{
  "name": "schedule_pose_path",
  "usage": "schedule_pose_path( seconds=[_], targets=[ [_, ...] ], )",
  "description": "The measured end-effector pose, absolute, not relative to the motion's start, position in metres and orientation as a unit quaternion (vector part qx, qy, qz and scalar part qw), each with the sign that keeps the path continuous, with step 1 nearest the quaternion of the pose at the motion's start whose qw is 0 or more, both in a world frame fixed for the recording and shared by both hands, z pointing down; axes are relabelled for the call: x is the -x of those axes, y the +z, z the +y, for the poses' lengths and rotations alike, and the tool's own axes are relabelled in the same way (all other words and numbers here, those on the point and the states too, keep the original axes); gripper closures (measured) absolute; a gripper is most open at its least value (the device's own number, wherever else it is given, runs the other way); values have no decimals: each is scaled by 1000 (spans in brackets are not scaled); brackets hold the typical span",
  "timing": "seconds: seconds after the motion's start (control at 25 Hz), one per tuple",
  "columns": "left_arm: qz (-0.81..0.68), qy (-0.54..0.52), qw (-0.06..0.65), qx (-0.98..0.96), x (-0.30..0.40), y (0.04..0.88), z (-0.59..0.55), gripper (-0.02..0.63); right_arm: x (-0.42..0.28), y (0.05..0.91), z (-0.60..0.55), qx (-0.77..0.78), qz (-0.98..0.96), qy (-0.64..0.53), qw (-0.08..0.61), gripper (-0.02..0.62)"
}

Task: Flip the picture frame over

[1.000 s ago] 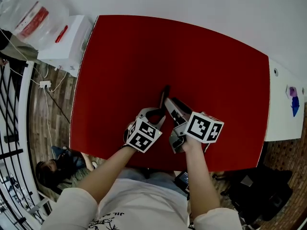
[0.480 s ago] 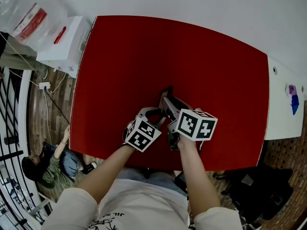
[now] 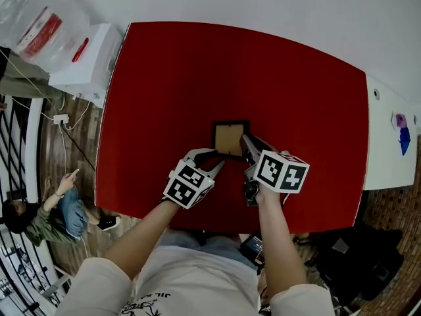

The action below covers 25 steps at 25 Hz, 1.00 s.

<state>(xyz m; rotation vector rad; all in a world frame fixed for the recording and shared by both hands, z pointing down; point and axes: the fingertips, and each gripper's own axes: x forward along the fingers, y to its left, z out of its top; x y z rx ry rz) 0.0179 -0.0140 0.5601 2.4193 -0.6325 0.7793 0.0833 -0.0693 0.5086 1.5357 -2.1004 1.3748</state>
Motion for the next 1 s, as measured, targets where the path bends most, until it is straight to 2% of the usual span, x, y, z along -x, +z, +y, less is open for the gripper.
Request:
schedule_pose_path(
  seconds=[0.12,0.36,0.76,0.88,1.0],
  targets=[
    [-268,285,289,-874,-5,571,-28,491,-98,518,-68,-530,-706,455,119,529],
    [-321,298,324,-839,1,596,-51,558,-114,532,-68,-540,-698,452,128,529],
    [-328,326,342,-818,-5,621,-62,565,-131,558,-67,-549,-687,454,142,529],
    [-326,328,336,-820,-8,621,-63,568,-138,568,-66,-553,-685,444,167,528],
    [-323,338,323,-823,-11,622,-62,568,-144,580,-62,-556,-687,411,225,528]
  ],
)
